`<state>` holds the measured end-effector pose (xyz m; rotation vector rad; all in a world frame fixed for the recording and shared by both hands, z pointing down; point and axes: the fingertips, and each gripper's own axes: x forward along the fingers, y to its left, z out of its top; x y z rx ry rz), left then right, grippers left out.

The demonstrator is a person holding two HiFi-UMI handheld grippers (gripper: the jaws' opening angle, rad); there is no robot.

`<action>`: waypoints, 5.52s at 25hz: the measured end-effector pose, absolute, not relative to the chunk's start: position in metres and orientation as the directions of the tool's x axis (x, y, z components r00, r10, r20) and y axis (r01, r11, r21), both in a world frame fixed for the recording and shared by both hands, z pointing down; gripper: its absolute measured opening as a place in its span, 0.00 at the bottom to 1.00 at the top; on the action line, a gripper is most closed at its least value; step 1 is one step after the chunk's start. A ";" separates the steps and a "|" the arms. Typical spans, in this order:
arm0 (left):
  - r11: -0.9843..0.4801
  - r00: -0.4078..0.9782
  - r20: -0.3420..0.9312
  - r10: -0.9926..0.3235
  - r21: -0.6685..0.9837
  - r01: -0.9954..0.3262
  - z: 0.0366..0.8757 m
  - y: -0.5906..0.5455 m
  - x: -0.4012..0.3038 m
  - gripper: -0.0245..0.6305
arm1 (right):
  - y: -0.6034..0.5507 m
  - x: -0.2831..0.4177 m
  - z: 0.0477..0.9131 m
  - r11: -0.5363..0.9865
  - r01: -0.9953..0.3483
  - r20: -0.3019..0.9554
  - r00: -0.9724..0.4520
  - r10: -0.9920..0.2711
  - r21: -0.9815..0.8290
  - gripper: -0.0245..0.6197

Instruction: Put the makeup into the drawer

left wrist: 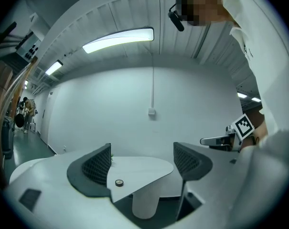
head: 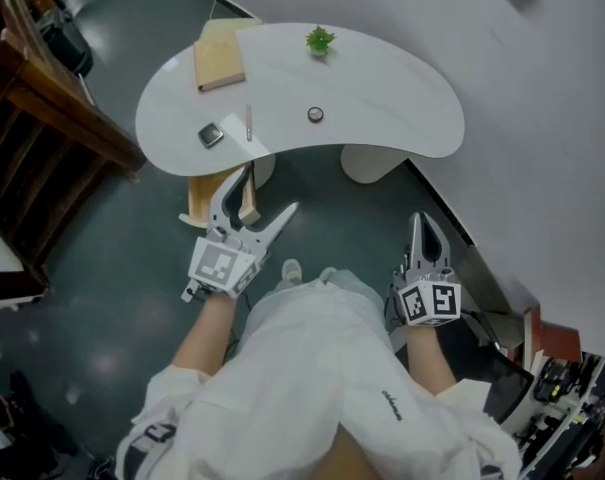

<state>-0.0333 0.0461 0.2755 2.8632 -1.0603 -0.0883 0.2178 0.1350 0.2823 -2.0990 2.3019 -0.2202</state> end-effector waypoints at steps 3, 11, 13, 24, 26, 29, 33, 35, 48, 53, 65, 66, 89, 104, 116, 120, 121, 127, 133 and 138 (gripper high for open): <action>-0.755 0.760 -0.001 -0.650 0.112 -0.646 0.284 0.031 -0.029 0.64 | 0.121 0.215 0.286 0.091 -0.989 0.101 -0.102 -0.990 -0.113 0.06; -0.723 0.737 0.081 -0.671 0.152 -0.674 0.303 -0.009 -0.010 0.64 | 0.072 0.217 0.296 0.134 -0.984 0.126 -0.148 -0.981 -0.116 0.06; -0.722 0.736 0.087 -0.672 0.148 -0.676 0.305 -0.023 -0.003 0.64 | 0.056 0.221 0.300 0.147 -0.981 0.127 -0.162 -0.979 -0.124 0.06; -0.697 0.705 0.223 -0.673 0.130 -0.706 0.343 -0.110 0.062 0.64 | -0.047 0.239 0.339 0.291 -0.938 0.196 -0.327 -0.924 -0.189 0.06; -0.680 0.687 0.253 -0.681 0.128 -0.722 0.353 -0.125 0.074 0.64 | -0.066 0.242 0.349 0.326 -0.924 0.213 -0.367 -0.906 -0.201 0.06; -0.653 0.659 0.290 -0.694 0.131 -0.746 0.368 -0.145 0.088 0.64 | -0.092 0.241 0.366 0.385 -0.897 0.234 -0.431 -0.872 -0.218 0.06; -0.646 0.636 0.344 -0.691 0.102 -0.757 0.394 -0.165 0.102 0.64 | -0.121 0.233 0.387 0.439 -0.871 0.261 -0.487 -0.834 -0.221 0.06; -0.650 0.628 0.379 -0.680 0.085 -0.755 0.411 -0.172 0.107 0.63 | -0.131 0.227 0.399 0.455 -0.862 0.278 -0.503 -0.818 -0.221 0.06; -0.651 0.574 0.564 -0.593 0.083 -0.754 0.517 -0.214 0.127 0.63 | -0.168 0.204 0.482 0.397 -0.884 0.421 -0.467 -0.778 -0.247 0.06; -0.643 0.553 0.602 -0.576 0.083 -0.761 0.549 -0.231 0.128 0.63 | -0.180 0.198 0.508 0.352 -0.901 0.443 -0.431 -0.786 -0.252 0.06; -0.651 0.495 0.705 -0.509 0.061 -0.757 0.591 -0.251 0.141 0.63 | -0.202 0.189 0.535 0.349 -0.898 0.464 -0.438 -0.770 -0.267 0.06; -0.648 0.491 0.710 -0.505 0.064 -0.759 0.594 -0.251 0.141 0.63 | -0.203 0.189 0.535 0.348 -0.899 0.465 -0.437 -0.770 -0.268 0.06; -0.637 0.470 0.736 -0.487 0.068 -0.768 0.601 -0.255 0.143 0.41 | -0.199 0.199 0.532 0.350 -0.899 0.461 -0.436 -0.773 -0.264 0.06; -0.620 0.533 0.633 -0.561 0.105 -0.778 0.541 -0.221 0.088 0.40 | -0.172 0.132 0.516 0.508 -0.817 0.448 -0.575 -0.684 -0.272 0.06; -0.614 0.545 0.633 -0.551 0.136 -0.778 0.532 -0.107 -0.052 0.40 | -0.098 -0.010 0.543 0.730 -0.604 0.486 -0.766 -0.421 -0.320 0.06; -0.679 0.583 0.650 -0.487 0.137 -0.721 0.549 -0.071 -0.083 0.40 | -0.075 -0.050 0.563 0.784 -0.532 0.507 -0.795 -0.333 -0.320 0.06; -0.710 0.592 0.661 -0.462 0.125 -0.693 0.554 -0.063 -0.091 0.40 | -0.070 -0.060 0.569 0.796 -0.515 0.515 -0.799 -0.312 -0.317 0.06; -0.888 0.576 0.772 -0.269 0.033 -0.458 0.606 -0.027 -0.143 0.40 | -0.044 -0.106 0.602 0.858 -0.426 0.541 -0.812 -0.221 -0.289 0.06; -0.980 0.528 0.845 -0.086 0.024 -0.198 0.666 -0.013 -0.171 0.40 | -0.035 -0.129 0.637 0.872 -0.407 0.573 -0.797 -0.193 -0.273 0.06; -0.999 0.482 0.875 0.042 0.051 -0.004 0.696 -0.012 -0.170 0.40 | -0.044 -0.139 0.659 0.861 -0.433 0.582 -0.785 -0.214 -0.267 0.06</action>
